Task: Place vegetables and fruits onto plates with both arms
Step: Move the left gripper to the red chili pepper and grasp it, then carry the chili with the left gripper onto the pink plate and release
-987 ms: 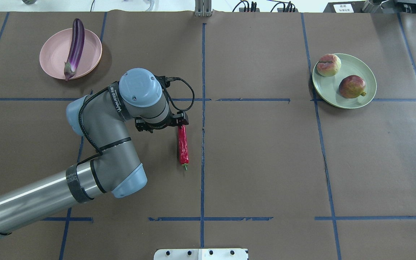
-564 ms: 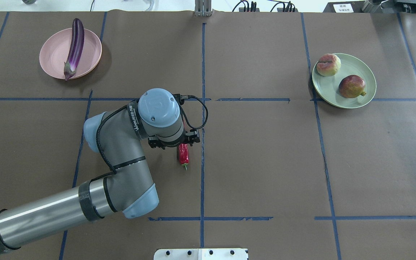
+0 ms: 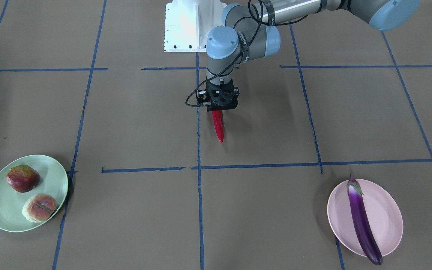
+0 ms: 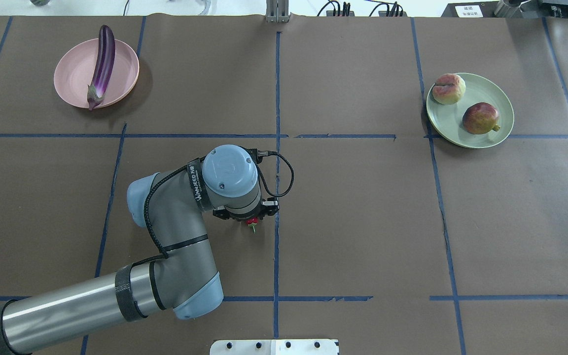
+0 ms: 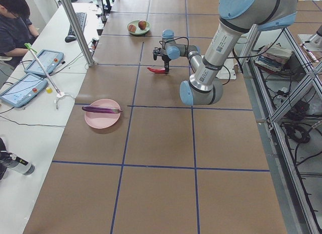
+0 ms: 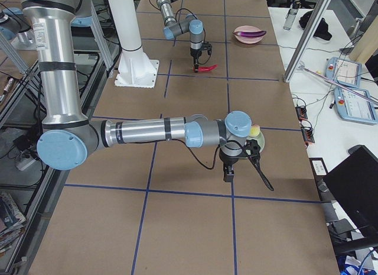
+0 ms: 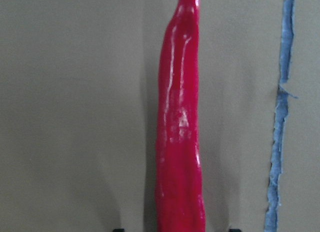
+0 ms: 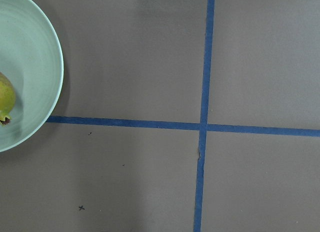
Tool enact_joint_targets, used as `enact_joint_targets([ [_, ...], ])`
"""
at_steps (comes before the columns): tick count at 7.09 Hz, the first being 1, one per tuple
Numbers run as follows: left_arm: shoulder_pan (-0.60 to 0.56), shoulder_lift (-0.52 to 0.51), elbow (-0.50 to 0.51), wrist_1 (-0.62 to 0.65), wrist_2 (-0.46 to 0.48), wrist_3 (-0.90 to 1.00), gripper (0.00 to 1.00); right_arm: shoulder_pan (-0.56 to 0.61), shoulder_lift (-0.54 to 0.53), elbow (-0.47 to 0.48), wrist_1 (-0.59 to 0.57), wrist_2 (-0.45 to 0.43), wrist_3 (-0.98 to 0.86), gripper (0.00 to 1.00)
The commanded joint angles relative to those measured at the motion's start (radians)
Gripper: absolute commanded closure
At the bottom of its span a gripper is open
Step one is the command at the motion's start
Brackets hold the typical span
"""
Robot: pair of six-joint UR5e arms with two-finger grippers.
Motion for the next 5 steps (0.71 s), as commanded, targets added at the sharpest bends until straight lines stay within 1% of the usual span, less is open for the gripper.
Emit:
enact_joint_targets([
  [1,-0.027,0.005,-0.032,0.021,-0.004,0.002,0.99,-0.001,0.000,0.000,0.000,0.000,-0.001,0.00],
  [2,-0.078,0.025,-0.086,0.079,-0.006,0.005,0.98,-0.001,0.000,-0.002,0.000,0.000,-0.001,0.00],
  [3,-0.157,0.074,-0.133,0.096,-0.007,0.013,0.98,-0.001,0.002,-0.002,0.000,0.000,-0.001,0.00],
  [4,-0.264,0.103,-0.125,0.096,-0.007,0.017,0.98,-0.001,0.002,-0.002,0.000,0.000,-0.001,0.00],
  [5,-0.358,0.119,-0.082,0.092,-0.007,0.069,0.98,-0.003,0.002,0.000,0.000,0.000,-0.001,0.00],
])
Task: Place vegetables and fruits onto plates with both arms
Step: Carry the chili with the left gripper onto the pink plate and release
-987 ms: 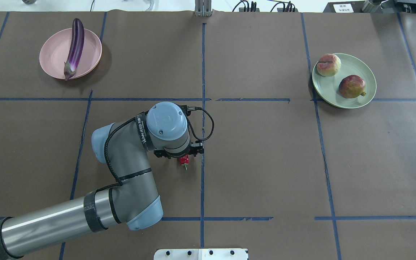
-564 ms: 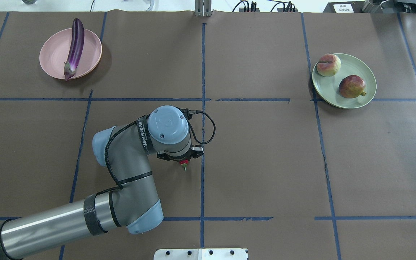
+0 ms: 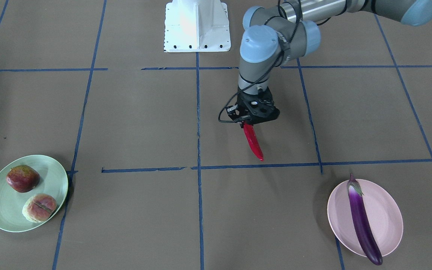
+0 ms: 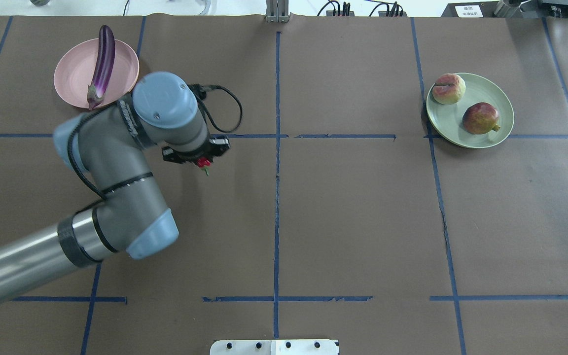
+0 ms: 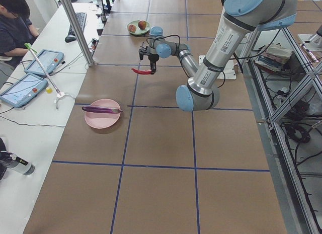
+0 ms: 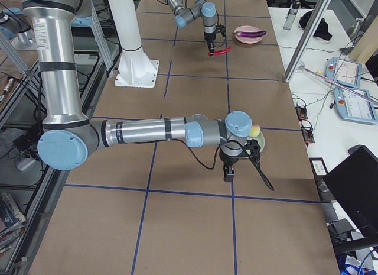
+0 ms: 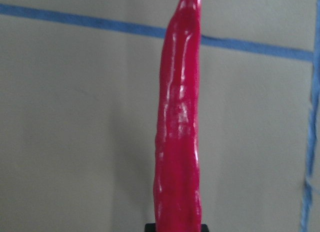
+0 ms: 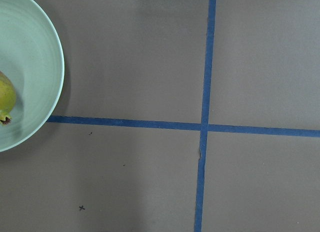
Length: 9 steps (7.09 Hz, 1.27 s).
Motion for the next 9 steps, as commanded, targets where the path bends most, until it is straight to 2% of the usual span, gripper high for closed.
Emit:
enact_joint_targets([
  [1,-0.204,0.022,0.130,-0.010,-0.002,0.222,0.98,0.001,-0.003,0.004,0.002,0.000,0.000,0.00],
  [4,-0.355,0.019,0.378,-0.098,-0.003,0.586,0.95,0.001,-0.004,0.006,0.000,0.000,0.002,0.00],
  [5,-0.370,0.019,0.433,-0.140,-0.003,0.614,0.93,0.001,-0.004,0.007,0.000,0.000,0.002,0.00],
  [6,-0.370,0.019,0.494,-0.174,-0.003,0.697,0.35,0.001,-0.004,0.006,0.000,0.000,0.002,0.00],
  [7,-0.373,0.018,0.495,-0.182,-0.005,0.761,0.00,0.001,-0.006,0.006,0.000,0.000,0.002,0.00],
  [8,-0.386,0.016,0.490,-0.183,-0.081,0.768,0.00,0.001,-0.004,0.006,0.000,0.000,0.002,0.00],
  [9,-0.443,0.018,0.489,-0.179,-0.224,0.818,0.00,0.001,-0.004,0.006,0.000,0.000,0.002,0.00],
])
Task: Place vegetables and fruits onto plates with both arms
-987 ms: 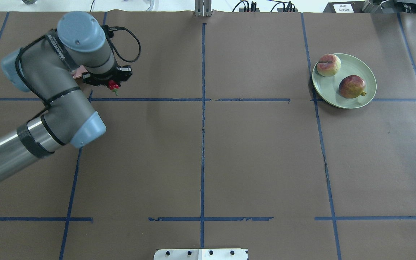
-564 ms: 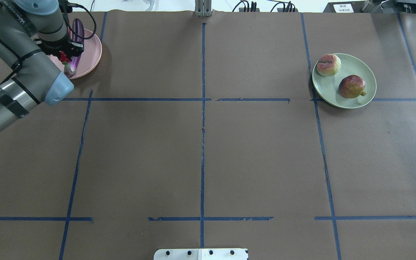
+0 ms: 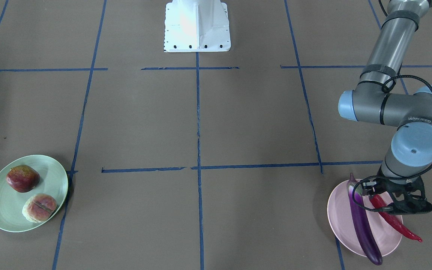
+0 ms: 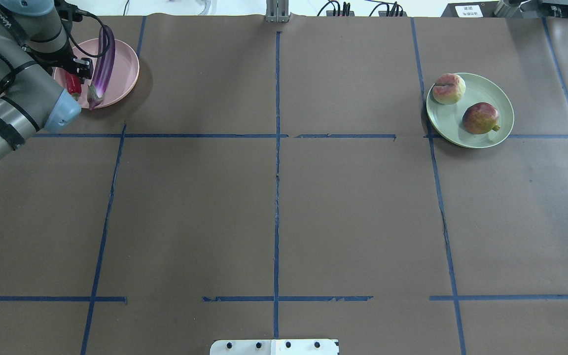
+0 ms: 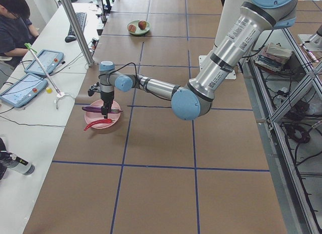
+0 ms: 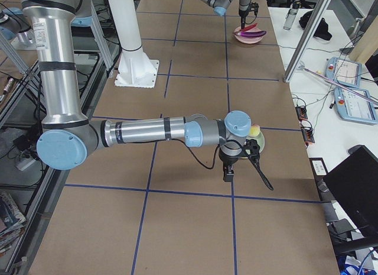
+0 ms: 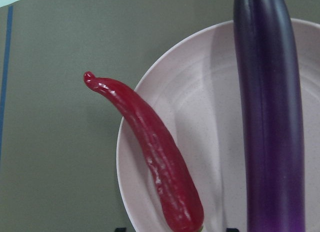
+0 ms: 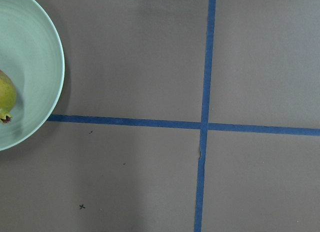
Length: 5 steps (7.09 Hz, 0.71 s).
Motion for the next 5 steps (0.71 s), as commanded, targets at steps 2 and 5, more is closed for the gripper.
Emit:
enact_joint_targets([
  [2,-0.210,0.020,-0.001,0.009,-0.359,0.299,0.00,-0.002,0.000,-0.002,0.002,0.000,0.000,0.00],
  [5,-0.376,0.178,-0.173,0.105,-0.485,0.529,0.00,-0.002,0.000,0.000,0.000,0.000,0.000,0.00],
])
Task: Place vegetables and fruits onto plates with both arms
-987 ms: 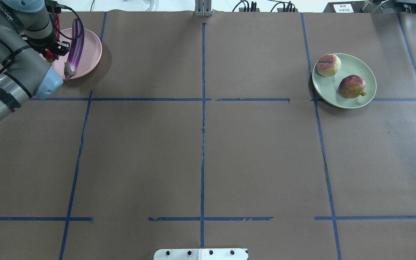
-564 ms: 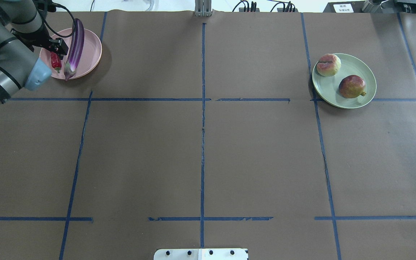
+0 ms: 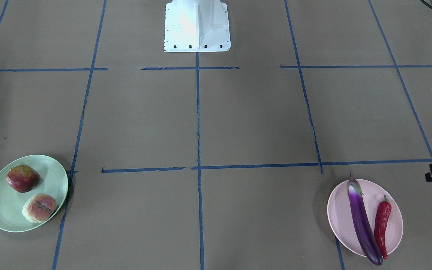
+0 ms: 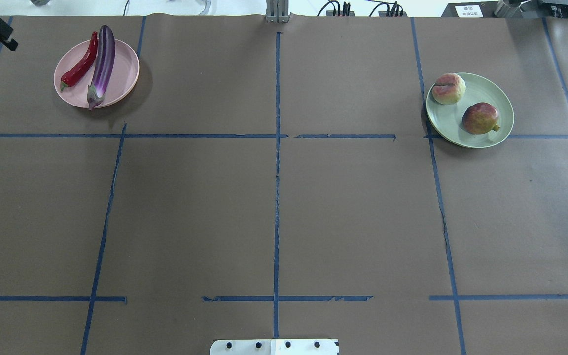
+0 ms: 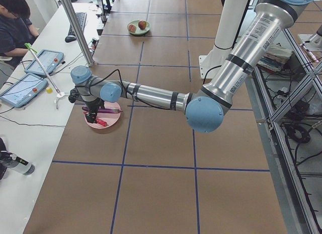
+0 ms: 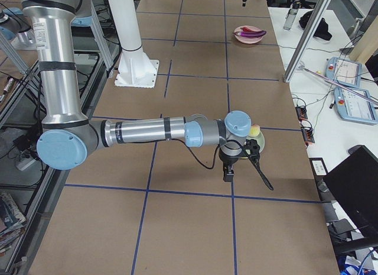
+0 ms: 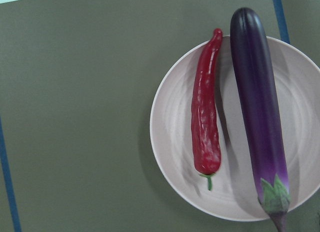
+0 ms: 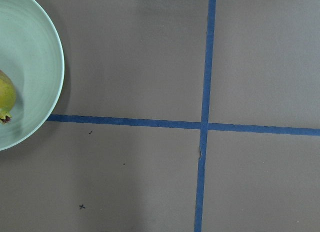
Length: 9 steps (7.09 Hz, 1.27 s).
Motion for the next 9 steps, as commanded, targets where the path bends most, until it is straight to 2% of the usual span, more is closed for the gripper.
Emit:
enact_joint_targets([
  [1,-0.077,0.110,-0.202,0.250,-0.030,0.222,0.00,-0.001,0.002,0.000,0.000,0.000,0.000,0.00],
  [2,-0.138,0.133,-0.263,0.375,-0.018,0.319,0.00,-0.001,0.002,0.000,0.001,0.000,0.000,0.00],
  [3,-0.186,0.227,-0.301,0.394,-0.017,0.371,0.00,-0.001,0.002,0.000,0.001,0.000,0.000,0.00],
  [5,-0.201,0.439,-0.386,0.381,-0.026,0.363,0.00,-0.001,0.002,0.000,0.000,0.000,0.000,0.00],
  [9,-0.212,0.489,-0.394,0.365,-0.015,0.365,0.00,0.001,-0.002,0.001,0.000,0.000,-0.002,0.00],
])
